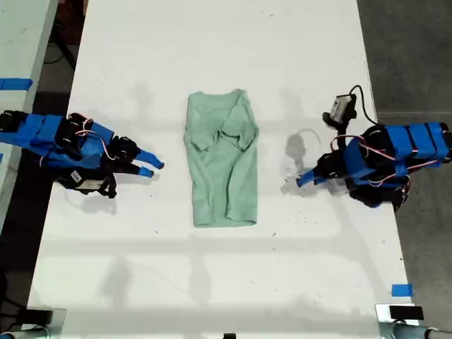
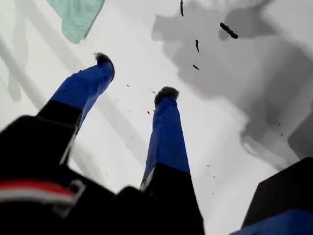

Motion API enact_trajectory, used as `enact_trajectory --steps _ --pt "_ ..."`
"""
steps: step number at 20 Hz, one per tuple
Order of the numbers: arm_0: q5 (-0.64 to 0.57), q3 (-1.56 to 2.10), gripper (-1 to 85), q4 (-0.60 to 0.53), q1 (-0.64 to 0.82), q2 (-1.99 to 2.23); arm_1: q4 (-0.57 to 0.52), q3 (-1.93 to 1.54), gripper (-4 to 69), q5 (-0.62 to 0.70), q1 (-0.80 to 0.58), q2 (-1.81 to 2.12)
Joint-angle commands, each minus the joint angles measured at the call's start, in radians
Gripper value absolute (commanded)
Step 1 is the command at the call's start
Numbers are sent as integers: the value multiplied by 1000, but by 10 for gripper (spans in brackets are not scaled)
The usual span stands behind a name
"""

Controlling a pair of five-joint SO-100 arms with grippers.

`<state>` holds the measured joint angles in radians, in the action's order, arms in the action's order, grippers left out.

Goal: Fold t shirt

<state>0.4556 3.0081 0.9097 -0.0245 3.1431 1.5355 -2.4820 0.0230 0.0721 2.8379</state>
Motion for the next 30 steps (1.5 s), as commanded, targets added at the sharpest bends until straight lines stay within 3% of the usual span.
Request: enact_trajectory --steps 1,5,10,17,26,30 --pt "57 -348 159 37 -74 -383 6 299 240 3 11 -313" --pt "32 -925 230 241 -164 -939 146 813 291 -80 107 -841" --pt "-46 -1238 239 189 -195 -1289 167 1272 289 -152 202 -1296" --pt "-109 -1732 243 287 -204 -1804 63 1339 282 -152 233 -1451" --pt "-117 -1750 247 307 -179 -1887 -41 1275 268 -141 210 -1531" --pt "-109 -1756 247 261 -181 -1947 -115 1204 254 -156 198 -1534"
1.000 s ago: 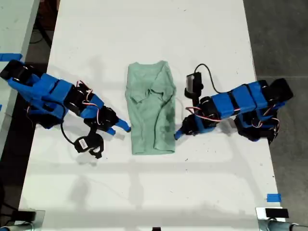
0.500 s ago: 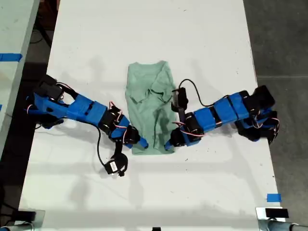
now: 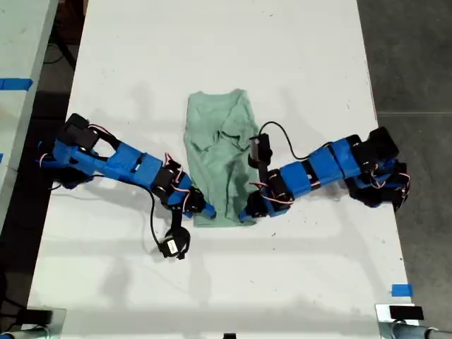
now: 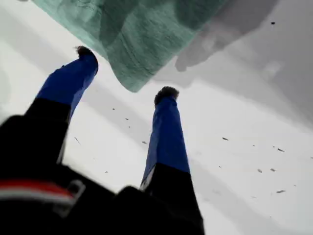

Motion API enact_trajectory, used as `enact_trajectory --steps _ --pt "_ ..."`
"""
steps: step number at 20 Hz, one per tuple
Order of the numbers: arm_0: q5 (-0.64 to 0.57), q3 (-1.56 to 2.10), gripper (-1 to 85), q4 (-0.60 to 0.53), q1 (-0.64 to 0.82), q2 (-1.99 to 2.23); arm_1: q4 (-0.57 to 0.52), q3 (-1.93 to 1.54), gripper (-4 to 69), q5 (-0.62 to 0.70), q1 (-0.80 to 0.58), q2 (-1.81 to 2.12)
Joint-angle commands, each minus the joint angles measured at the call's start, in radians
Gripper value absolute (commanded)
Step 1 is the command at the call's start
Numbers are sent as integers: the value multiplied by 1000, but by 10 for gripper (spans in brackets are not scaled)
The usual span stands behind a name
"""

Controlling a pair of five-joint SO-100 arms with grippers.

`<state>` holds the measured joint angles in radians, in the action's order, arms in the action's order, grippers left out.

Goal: Fold t shirt

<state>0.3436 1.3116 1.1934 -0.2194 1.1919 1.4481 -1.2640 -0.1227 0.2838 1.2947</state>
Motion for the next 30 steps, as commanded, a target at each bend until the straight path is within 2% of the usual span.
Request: enact_trajectory --steps 1,4,7,8,9,10,11,13,17,20,22,26,30 --pt "11 -60 247 -31 9 -12 -58 -46 252 -17 -14 9" --pt "20 -60 246 -60 3 -69 -178 -141 246 -11 -21 0" --pt "20 -63 242 -69 -2 -86 -227 -150 240 14 -26 -38" --pt "20 -63 239 -64 0 -83 -236 -150 226 18 -28 -46" --pt "15 -63 225 -63 0 -80 -244 -150 172 21 -29 -51" --pt "15 -64 126 -63 0 -80 -249 -150 69 23 -31 -52" --pt "21 -64 29 -60 2 -78 -255 -150 25 32 -31 -52" --pt "18 -67 0 -61 3 -78 -253 -150 13 41 -34 -46" --pt "14 -77 -1 -26 -2 -49 -161 -77 13 49 -29 -41" --pt "-8 -169 -1 48 -8 -17 15 153 13 84 -14 -81" --pt "-38 -287 -1 112 6 -20 78 270 13 141 -28 -86" --pt "-84 -308 -1 209 89 80 117 318 13 298 -147 5" --pt "-192 -290 -1 279 255 160 81 324 13 497 -322 60"
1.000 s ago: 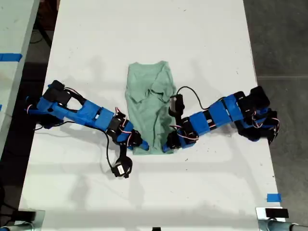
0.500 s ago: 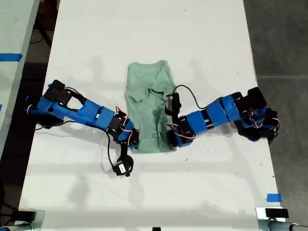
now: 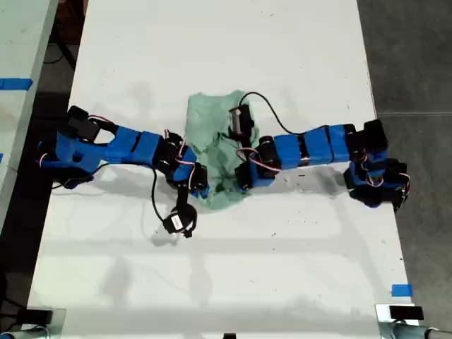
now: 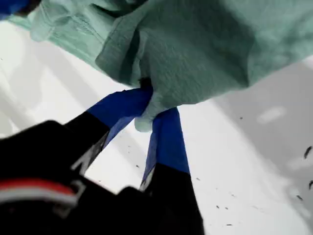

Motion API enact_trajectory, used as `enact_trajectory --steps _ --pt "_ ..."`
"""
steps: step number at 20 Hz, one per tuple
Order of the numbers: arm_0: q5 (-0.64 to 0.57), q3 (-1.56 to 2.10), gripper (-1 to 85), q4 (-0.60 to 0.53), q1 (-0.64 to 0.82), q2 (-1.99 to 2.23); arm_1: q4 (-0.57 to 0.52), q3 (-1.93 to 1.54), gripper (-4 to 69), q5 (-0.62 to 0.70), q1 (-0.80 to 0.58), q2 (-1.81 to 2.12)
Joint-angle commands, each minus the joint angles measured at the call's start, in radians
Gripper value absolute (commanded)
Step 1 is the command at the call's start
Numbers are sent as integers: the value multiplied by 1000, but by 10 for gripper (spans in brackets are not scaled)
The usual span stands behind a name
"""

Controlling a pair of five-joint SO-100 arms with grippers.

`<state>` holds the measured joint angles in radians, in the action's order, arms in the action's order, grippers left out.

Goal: Fold t shirt

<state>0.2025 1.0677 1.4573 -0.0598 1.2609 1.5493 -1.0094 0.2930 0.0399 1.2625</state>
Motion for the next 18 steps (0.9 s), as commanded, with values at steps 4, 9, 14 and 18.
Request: enact_trajectory --steps 4,9,14,18 --pt "-207 -46 -1 49 314 106 -57 94 13 255 -259 117" --pt "-353 -49 -1 41 535 107 -130 95 13 456 -466 91" --pt "-440 -52 -1 6 669 64 -236 103 13 577 -583 29" --pt "-469 -52 -1 -29 703 -18 -311 103 13 630 -637 -78"
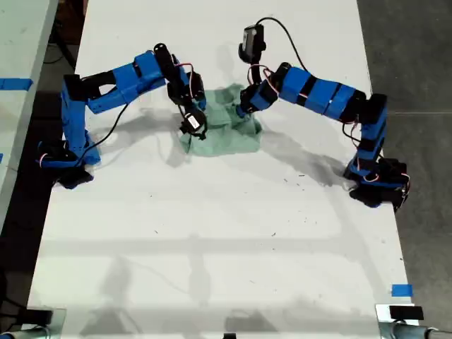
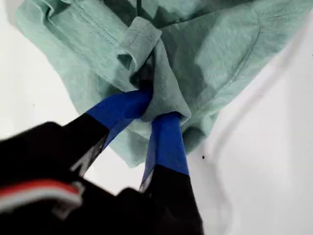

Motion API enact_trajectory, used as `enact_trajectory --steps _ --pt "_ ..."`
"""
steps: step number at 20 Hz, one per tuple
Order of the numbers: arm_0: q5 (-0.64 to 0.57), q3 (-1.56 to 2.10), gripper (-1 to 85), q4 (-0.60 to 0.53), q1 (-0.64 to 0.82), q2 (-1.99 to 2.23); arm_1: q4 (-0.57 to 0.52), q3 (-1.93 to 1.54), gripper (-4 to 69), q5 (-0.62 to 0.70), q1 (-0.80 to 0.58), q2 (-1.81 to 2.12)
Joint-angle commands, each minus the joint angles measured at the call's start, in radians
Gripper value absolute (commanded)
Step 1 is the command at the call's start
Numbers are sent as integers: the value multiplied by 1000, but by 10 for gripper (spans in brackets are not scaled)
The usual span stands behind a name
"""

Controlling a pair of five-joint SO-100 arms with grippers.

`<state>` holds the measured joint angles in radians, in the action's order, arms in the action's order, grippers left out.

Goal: Fold t shirt

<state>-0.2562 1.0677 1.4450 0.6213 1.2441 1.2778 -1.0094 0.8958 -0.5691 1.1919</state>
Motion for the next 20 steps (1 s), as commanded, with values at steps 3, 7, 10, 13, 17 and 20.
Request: enact_trajectory --steps 3,7,10,13,17,20 --pt "-12 -51 37 -38 3 -83 -66 103 13 34 -38 -92" --pt "-20 -57 269 -40 -8 -138 -69 103 293 81 -11 -103" --pt "-37 -63 278 -2 12 -106 23 175 434 121 5 -74" --pt "-49 -72 275 55 35 -6 95 173 430 103 -6 26" --pt "-49 -69 271 130 55 190 176 144 405 64 -23 201" --pt "-48 -66 266 190 48 341 279 127 397 21 -26 333"
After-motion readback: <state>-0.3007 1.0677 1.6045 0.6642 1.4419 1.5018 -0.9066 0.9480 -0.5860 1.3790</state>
